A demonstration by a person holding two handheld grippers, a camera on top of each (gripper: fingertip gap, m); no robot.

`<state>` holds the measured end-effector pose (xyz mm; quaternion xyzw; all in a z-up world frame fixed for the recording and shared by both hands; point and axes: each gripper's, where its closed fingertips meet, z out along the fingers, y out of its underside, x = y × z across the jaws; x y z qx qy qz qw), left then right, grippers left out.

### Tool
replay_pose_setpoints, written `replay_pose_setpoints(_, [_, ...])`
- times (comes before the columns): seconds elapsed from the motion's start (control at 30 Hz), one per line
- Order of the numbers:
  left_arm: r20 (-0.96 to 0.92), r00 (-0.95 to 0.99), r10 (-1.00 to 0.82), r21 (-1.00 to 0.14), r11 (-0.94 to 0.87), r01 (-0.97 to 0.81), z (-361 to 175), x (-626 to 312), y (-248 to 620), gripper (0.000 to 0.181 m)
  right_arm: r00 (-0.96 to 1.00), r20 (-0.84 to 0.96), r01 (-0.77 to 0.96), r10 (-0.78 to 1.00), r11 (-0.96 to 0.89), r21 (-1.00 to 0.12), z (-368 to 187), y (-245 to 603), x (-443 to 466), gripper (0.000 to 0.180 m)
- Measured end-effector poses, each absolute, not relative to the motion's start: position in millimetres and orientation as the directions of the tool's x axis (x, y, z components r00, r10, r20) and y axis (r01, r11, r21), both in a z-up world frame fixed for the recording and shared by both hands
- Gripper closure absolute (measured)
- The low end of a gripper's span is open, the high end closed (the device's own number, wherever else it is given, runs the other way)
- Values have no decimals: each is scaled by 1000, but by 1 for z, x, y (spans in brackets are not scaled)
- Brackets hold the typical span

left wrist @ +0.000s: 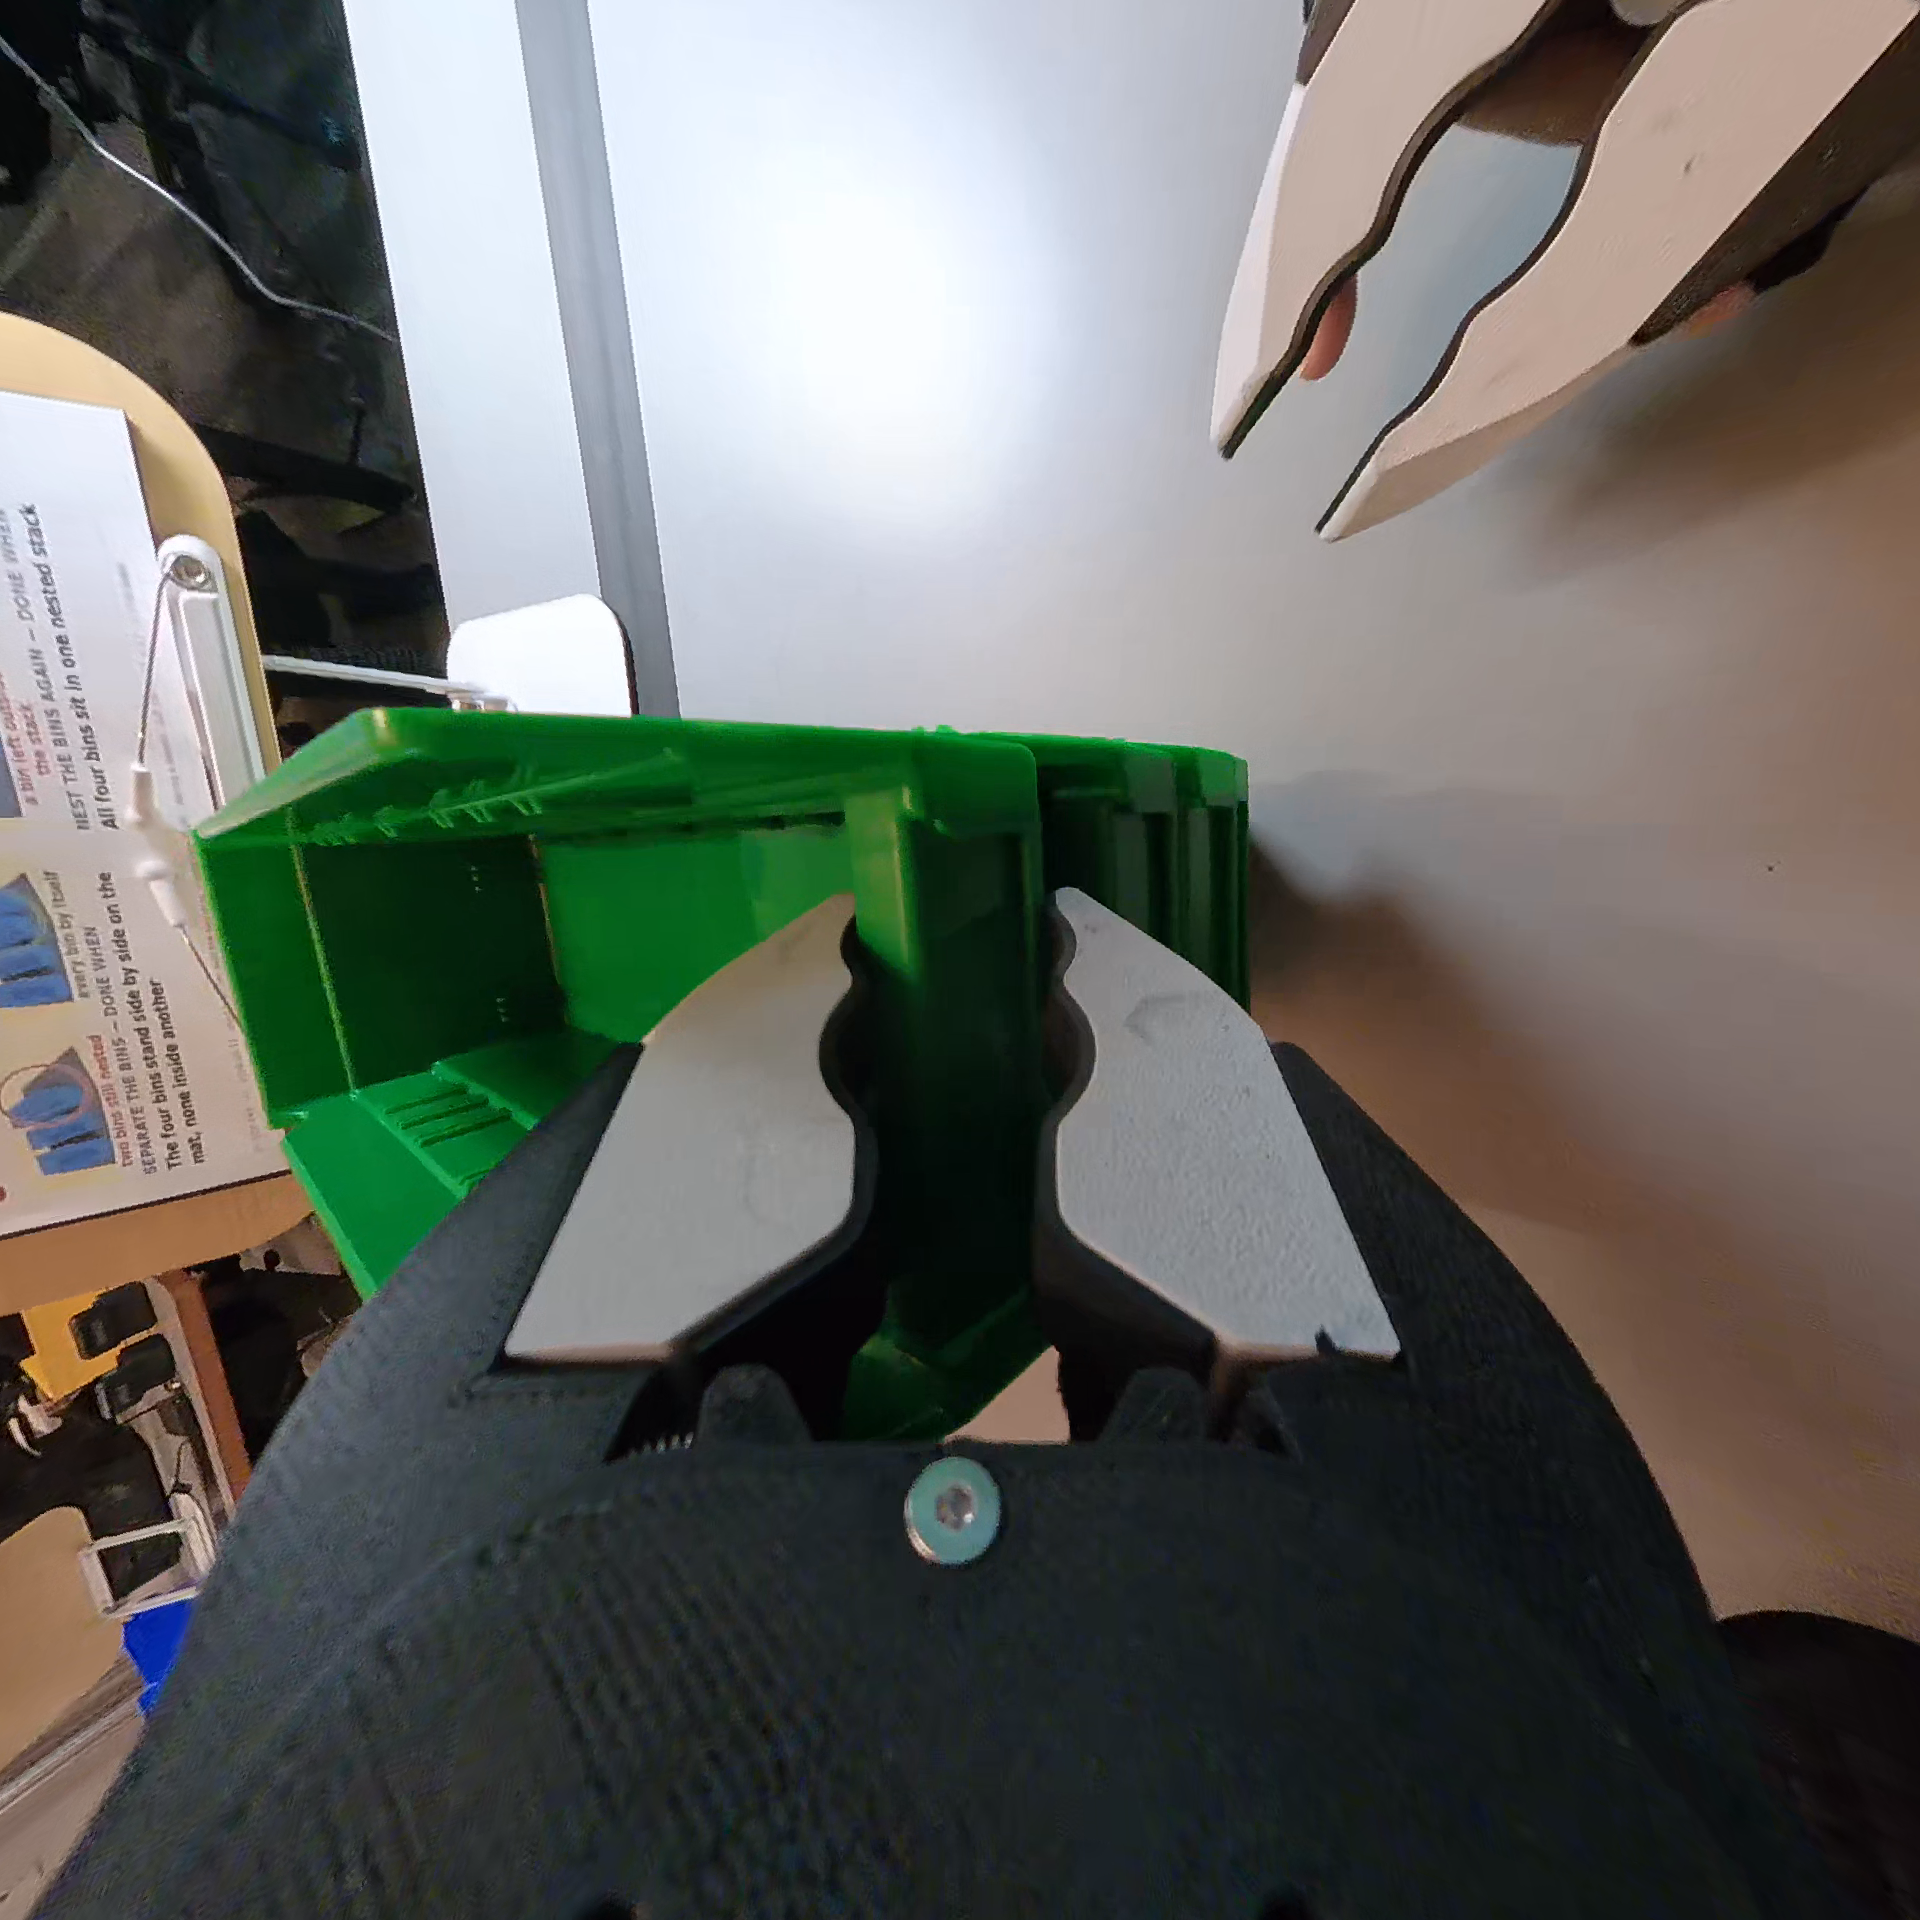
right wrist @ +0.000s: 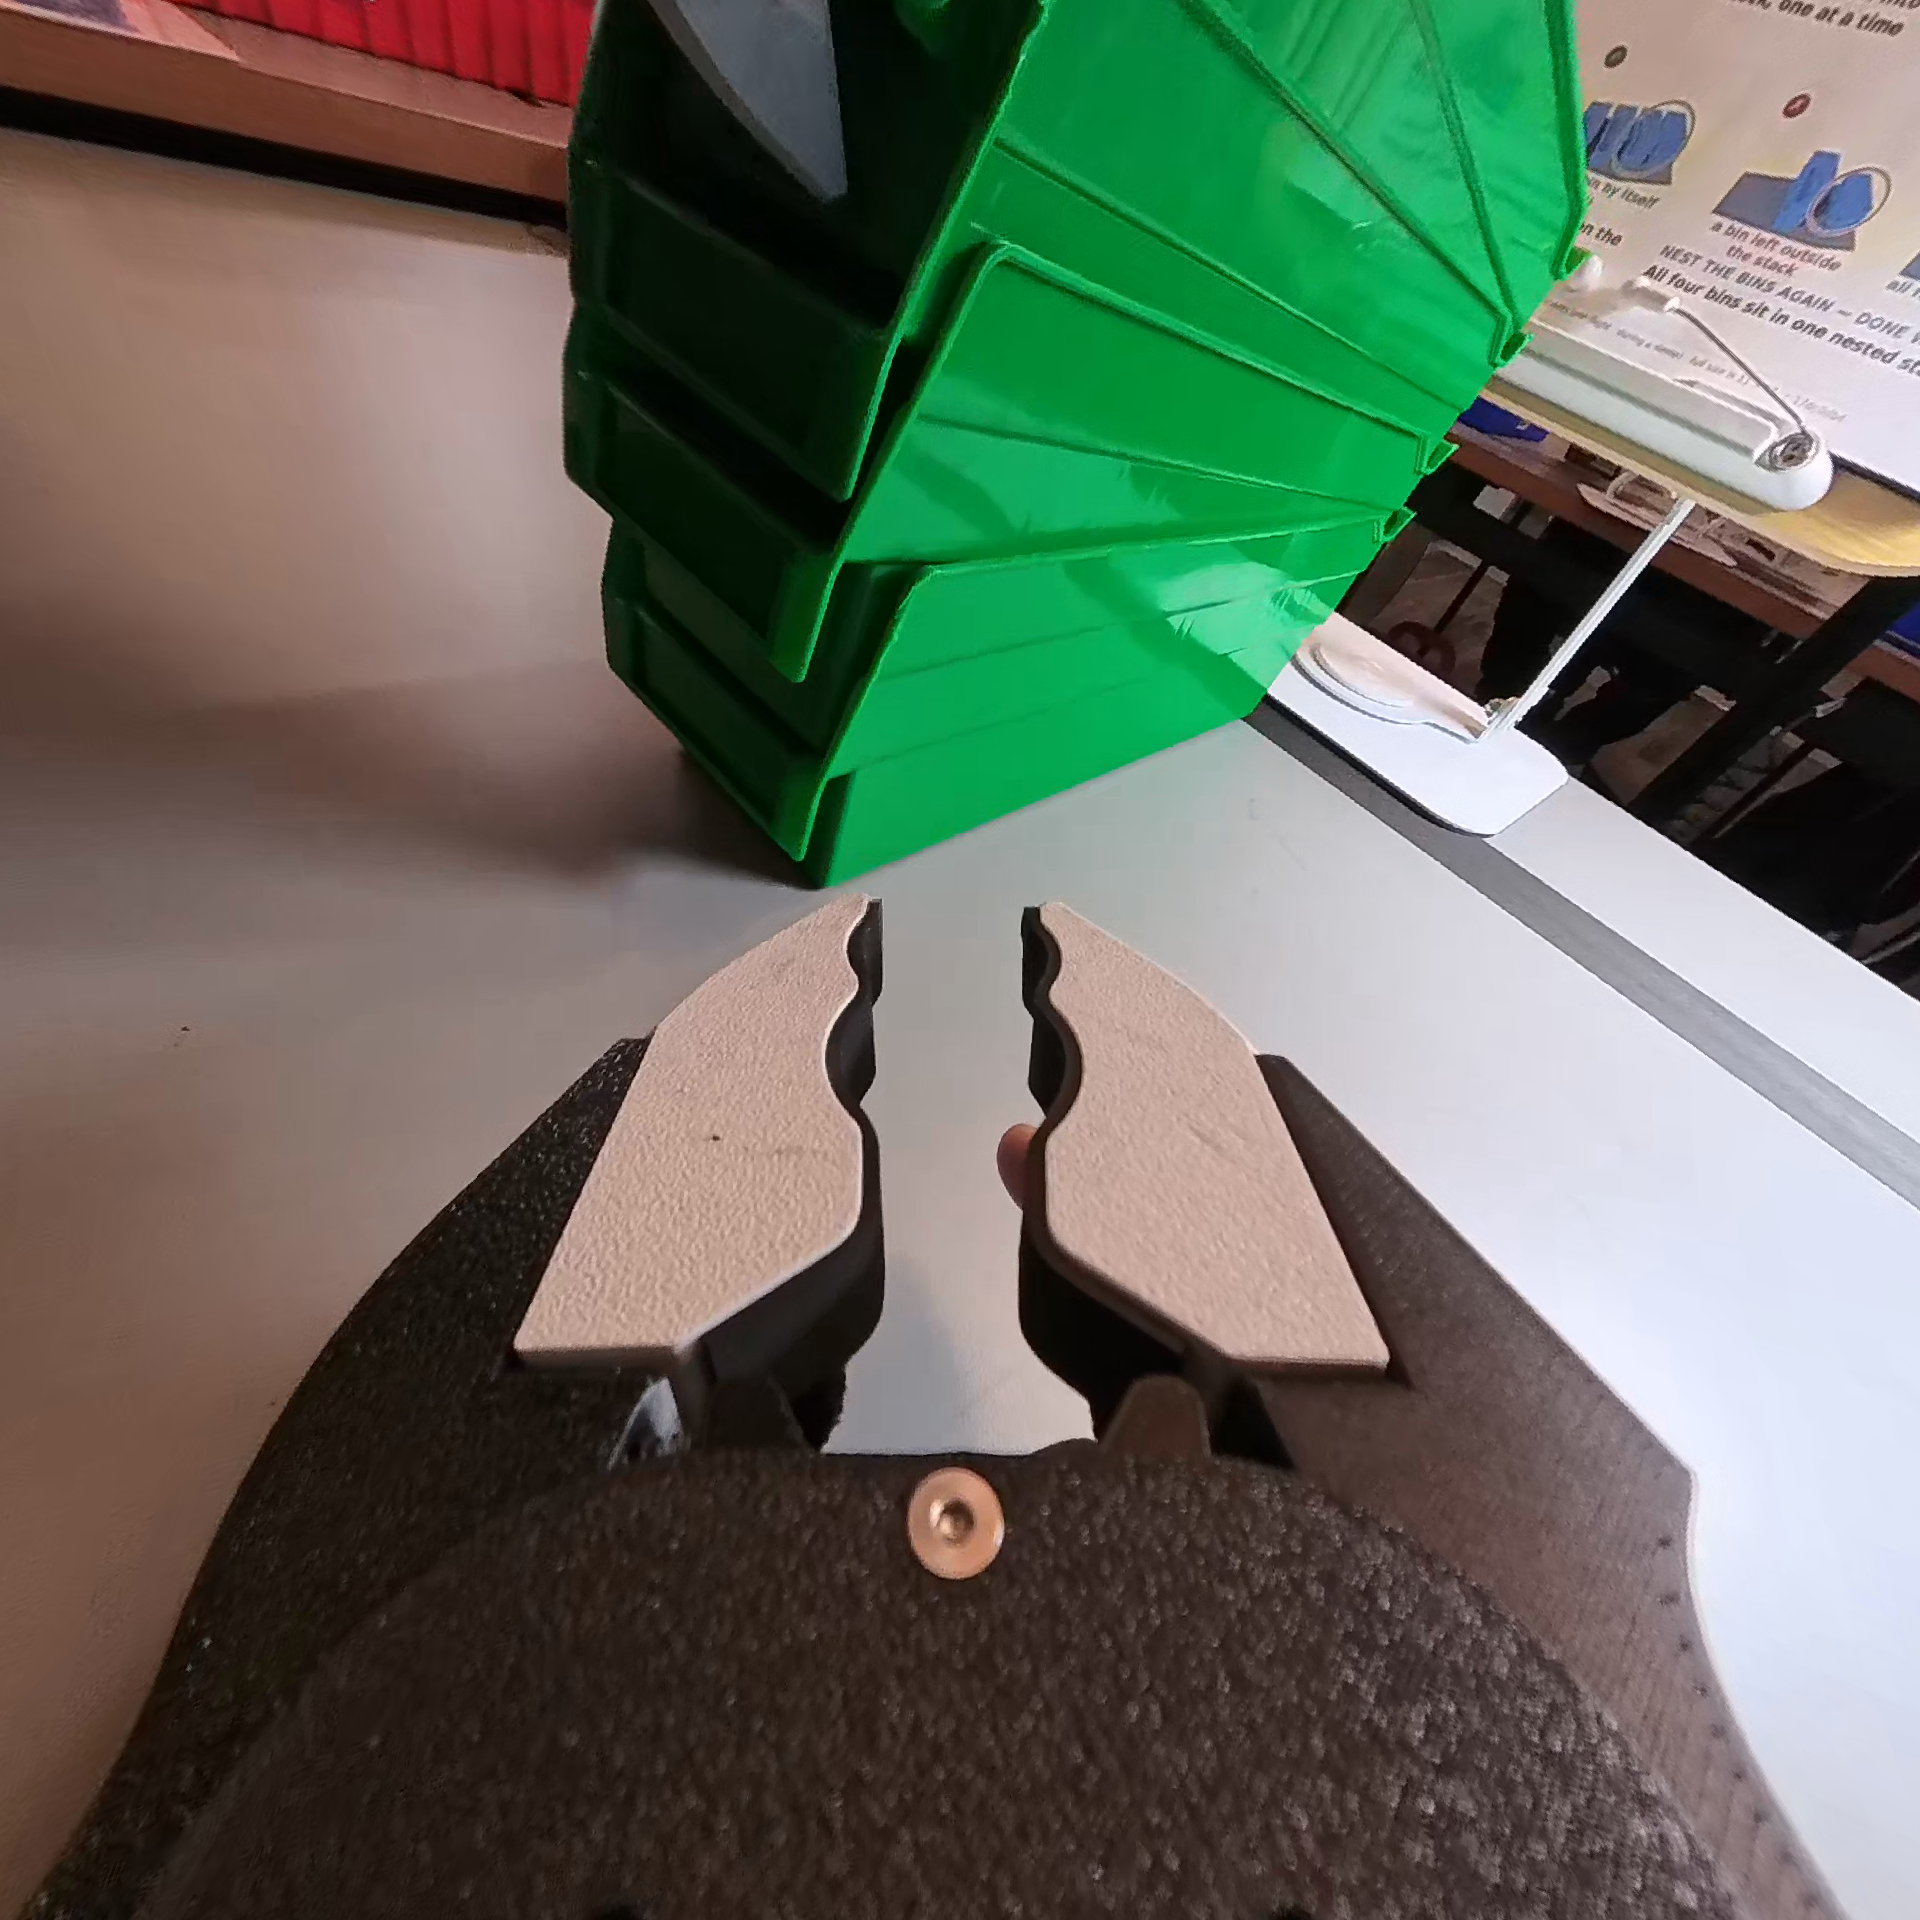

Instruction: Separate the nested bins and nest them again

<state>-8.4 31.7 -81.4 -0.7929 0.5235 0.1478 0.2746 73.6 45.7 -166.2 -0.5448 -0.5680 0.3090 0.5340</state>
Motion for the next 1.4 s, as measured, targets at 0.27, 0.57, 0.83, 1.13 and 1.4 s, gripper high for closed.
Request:
replay_pose_setpoints(0.27, [-531,408,-743,-309,-279,-909,-72,7,34,151,173,278,292,945,220,-931,-166,47,75,155])
replay_pose_setpoints(0.57, [-603,377,-703,-346,-195,-918,-44,22,33,151,181,283,301,942,221,-928,-167,49,75,156])
replay_pose_setpoints(0.83, [-702,419,-576,-439,-114,-891,49,3,16,151,186,284,302,941,220,-928,-167,50,76,157])
replay_pose_setpoints(1.13, [-679,502,-535,-419,-278,-864,5,-85,-16,151,202,254,263,946,197,-945,-162,52,77,153])
replay_pose_setpoints(1.4, [-573,534,-621,-407,-350,-844,-134,-112,-36,151,198,227,189,954,191,-963,-150,48,77,139])
